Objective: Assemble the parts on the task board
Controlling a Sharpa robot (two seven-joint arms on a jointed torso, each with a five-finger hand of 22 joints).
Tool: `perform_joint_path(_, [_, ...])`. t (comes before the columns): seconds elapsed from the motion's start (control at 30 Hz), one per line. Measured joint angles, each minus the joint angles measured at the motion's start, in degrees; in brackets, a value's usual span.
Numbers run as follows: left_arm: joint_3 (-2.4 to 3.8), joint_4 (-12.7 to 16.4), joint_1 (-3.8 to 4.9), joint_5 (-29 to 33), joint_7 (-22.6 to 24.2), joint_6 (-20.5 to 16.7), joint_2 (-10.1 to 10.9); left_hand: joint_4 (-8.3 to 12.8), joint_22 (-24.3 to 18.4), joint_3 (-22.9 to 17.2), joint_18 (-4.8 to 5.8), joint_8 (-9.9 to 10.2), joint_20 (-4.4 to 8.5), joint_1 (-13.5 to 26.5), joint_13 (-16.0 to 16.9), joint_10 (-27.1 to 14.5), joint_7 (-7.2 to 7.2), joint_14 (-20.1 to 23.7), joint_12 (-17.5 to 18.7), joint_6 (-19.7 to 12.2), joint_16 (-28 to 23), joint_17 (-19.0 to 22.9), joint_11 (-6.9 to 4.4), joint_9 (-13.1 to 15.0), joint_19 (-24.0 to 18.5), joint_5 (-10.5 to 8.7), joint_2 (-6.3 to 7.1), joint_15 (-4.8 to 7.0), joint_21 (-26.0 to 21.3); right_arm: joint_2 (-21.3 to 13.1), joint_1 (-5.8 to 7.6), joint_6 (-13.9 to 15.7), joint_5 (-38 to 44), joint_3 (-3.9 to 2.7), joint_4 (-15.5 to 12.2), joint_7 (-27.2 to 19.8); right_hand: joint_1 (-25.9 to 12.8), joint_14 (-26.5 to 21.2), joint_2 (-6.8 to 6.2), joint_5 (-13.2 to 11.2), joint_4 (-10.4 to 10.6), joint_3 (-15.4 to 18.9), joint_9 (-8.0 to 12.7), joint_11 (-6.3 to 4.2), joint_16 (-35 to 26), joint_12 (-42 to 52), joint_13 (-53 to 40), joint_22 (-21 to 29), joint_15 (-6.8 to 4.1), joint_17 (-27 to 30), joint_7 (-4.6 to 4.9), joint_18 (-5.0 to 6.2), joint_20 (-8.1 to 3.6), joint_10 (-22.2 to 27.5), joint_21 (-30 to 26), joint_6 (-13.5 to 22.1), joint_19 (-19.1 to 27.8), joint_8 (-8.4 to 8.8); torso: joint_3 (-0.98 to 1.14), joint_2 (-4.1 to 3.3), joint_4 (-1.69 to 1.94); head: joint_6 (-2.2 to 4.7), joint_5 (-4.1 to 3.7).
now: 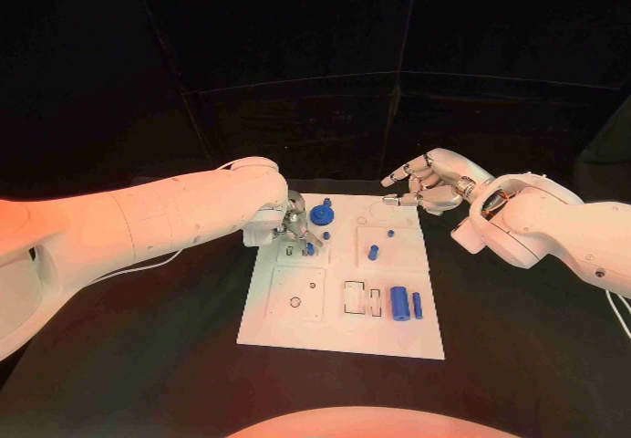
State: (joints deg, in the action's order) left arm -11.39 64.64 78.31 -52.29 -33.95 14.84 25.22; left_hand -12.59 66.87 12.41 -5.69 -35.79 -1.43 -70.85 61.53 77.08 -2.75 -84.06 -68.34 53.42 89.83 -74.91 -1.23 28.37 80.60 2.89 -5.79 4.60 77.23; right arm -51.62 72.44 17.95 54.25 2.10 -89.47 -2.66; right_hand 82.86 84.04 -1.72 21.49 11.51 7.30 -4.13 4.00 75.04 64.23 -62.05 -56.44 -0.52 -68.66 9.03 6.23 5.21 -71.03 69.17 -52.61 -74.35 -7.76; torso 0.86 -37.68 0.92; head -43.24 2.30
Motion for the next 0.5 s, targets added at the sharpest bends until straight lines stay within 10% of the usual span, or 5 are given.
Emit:
perform_joint_path(0.37, [0.11, 0.39, 0.12, 0.52, 0.23, -0.02, 0.19, 7.28, 0.27, -8.21, -0.02, 0.98, 0.23, -9.21, -0.23, -0.86, 0.49, 0.00, 0.01, -1.75, 0.00, 0.00, -0.42, 0.04, -0.23, -0.24, -2.28, 0.41, 0.00, 0.34, 0.00, -0.33, 0.02, 0.00, 0.32, 0.13, 0.00, 0.00, 0.00, 0.24, -0.24, 0.24, 0.00, 0.00, 0.00, 0.00, -0.01, 0.06, 0.00, 0.00, 0.00, 0.00, 0.00, 0.00, 0.00, 0.00, 0.00, 0.00, 0.01, 0.00, -0.01, -0.18, 0.18])
perform_joint_path(0.5, [0.09, 0.91, 0.13, 1.35, 0.90, -0.41, 1.14, 6.08, 0.52, -9.67, -0.02, 1.64, 0.40, -10.62, -0.35, -1.03, 0.49, 0.01, 0.28, -2.16, 0.00, 0.00, -0.40, -0.19, -0.41, -0.24, -1.96, 0.41, 0.11, 0.37, 0.00, -0.47, 0.10, 0.00, 0.42, 0.21, 0.00, 0.00, 0.00, 0.24, -0.24, 0.24, 0.00, 0.00, 0.00, 0.00, 0.05, 0.06, 0.00, -0.01, 0.00, -0.01, 0.00, 0.00, -0.22, 0.00, 0.00, 0.00, 0.01, 0.00, -0.04, -0.32, 0.20])
